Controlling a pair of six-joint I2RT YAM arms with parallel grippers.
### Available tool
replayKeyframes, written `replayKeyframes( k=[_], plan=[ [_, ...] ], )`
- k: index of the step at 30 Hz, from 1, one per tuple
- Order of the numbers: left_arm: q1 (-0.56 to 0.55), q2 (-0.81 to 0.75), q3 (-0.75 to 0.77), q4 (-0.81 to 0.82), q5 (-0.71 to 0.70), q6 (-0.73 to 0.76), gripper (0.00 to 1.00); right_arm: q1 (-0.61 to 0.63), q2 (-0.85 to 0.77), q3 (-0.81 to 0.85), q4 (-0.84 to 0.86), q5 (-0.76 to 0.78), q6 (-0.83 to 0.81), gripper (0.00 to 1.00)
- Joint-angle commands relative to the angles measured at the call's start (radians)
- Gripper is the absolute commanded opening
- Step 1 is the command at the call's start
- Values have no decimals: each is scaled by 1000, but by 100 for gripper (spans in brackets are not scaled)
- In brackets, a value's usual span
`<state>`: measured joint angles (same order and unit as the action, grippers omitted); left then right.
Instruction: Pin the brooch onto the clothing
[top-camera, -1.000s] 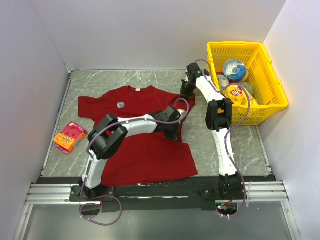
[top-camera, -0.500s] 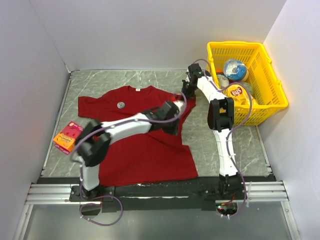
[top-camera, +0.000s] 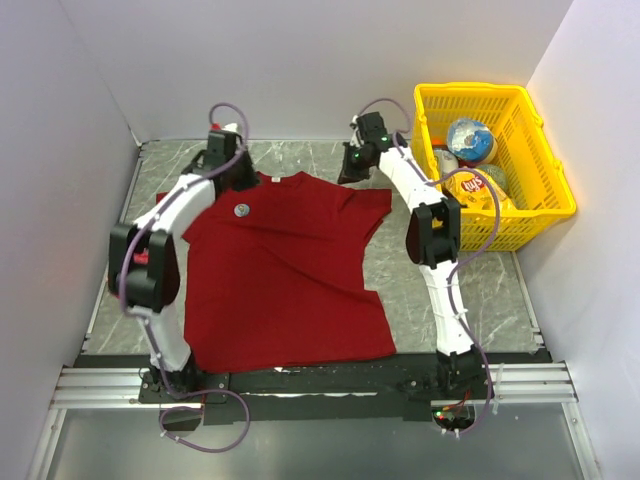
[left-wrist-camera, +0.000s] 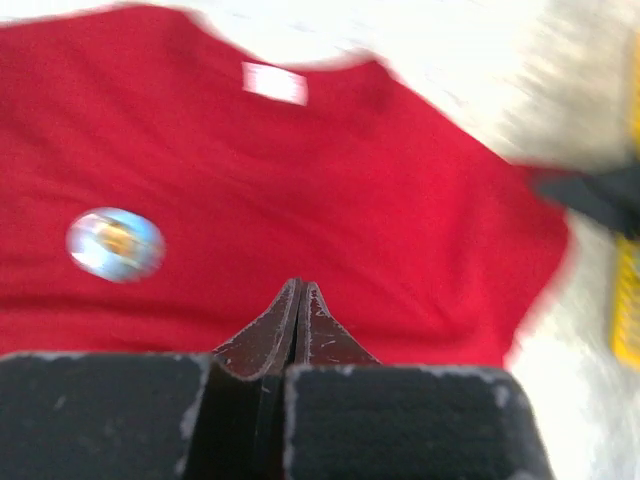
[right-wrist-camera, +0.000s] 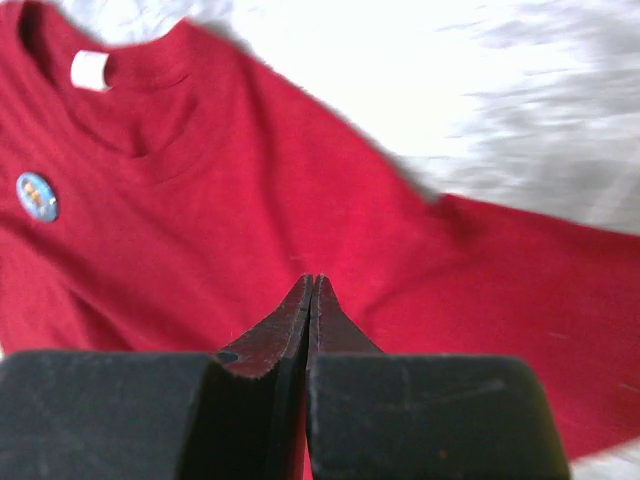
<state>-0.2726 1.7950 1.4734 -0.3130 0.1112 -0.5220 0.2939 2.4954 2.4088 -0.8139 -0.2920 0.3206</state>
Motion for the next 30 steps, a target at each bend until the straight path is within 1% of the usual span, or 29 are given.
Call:
replayKeyframes(
  k=[1, 3, 4, 7, 9, 12, 15, 17, 18, 20, 21, 22, 24, 30],
  plan=[
    [117, 188, 180, -151, -18, -35, 1, 25, 48, 19, 18, -33, 37, 0],
    [168, 262, 241, -187, -19, -39, 1, 31, 62, 21, 15, -39, 43, 0],
    [183, 327, 290, -205, -12, -41, 1, 33, 63, 21, 12, -42, 47, 0],
    [217, 415, 336, -245, -22, -42, 1, 34, 72, 23, -5, -45, 55, 0],
    [228, 438, 344, -255, -41, -41, 1, 33, 74, 9, -8, -41, 60, 0],
    [239, 448, 314, -230, -96, -42, 1, 27, 98, 18, -34, -47, 74, 0],
    [251, 504, 376, -300, -168, -46, 1, 18, 128, 47, -56, -50, 86, 0],
    [256, 559, 454, -337, -205, -38, 1, 8, 135, 49, -59, -53, 98, 0],
    [259, 581, 520, -356, -209, -32, 1, 4, 141, 50, -54, -55, 103, 0],
    [260, 653, 599, -415, -223, -18, 1, -7, 151, 61, -56, -61, 113, 0],
    [259, 679, 678, -435, -219, -12, 1, -9, 164, 73, -60, -61, 120, 0],
    [259, 722, 712, -474, -219, -10, 1, -16, 172, 94, -70, -65, 124, 0],
    [260, 744, 758, -474, -194, 4, 1, -21, 181, 104, -62, -82, 140, 0],
    [263, 767, 806, -431, -165, 28, 1, -53, 194, 110, 11, -119, 193, 0]
  ],
)
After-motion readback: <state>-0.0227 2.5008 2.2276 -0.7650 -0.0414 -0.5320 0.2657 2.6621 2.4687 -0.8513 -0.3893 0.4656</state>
